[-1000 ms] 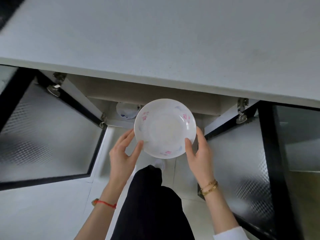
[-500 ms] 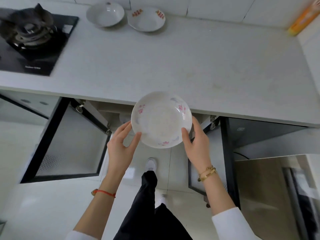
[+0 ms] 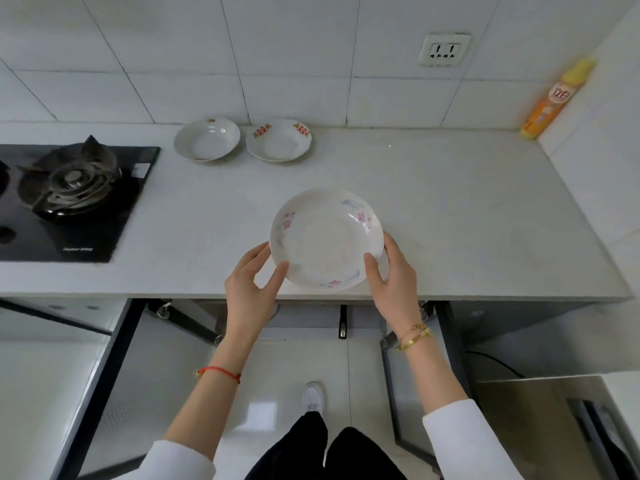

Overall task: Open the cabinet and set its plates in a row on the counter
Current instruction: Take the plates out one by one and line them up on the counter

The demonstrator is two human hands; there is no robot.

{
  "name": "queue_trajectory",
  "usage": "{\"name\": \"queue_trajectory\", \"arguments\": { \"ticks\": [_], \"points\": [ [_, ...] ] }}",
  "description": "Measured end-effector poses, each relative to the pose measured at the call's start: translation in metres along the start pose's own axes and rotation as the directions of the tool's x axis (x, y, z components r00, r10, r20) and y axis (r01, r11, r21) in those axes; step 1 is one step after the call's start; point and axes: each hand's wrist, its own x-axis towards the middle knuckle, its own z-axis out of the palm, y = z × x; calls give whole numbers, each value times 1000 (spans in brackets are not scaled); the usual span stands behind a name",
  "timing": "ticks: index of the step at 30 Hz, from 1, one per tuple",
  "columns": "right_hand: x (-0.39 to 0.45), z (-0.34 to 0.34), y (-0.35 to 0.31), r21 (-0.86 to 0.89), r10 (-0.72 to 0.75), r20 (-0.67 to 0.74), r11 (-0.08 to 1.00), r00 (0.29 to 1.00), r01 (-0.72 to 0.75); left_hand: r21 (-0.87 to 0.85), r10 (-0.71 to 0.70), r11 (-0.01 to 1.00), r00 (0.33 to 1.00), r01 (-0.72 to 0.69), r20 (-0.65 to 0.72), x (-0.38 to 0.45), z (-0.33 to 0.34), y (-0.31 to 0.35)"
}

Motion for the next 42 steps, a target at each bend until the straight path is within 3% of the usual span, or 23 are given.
{"name": "queue_trajectory", "arguments": {
  "ticks": [11,24,42],
  "points": [
    [78,-25,32,18,34,-40,999,999,-34,58,30,998,994,-36,104,83,58,21],
    [240,-43,92,-21,-17,14,1000,1000,17,98,-48,994,998,45,30,201,154,38],
    [411,36,167,-64,30,145,998,989,-21,98,-260,962,965,256,34,362,226,-24]
  ]
}}
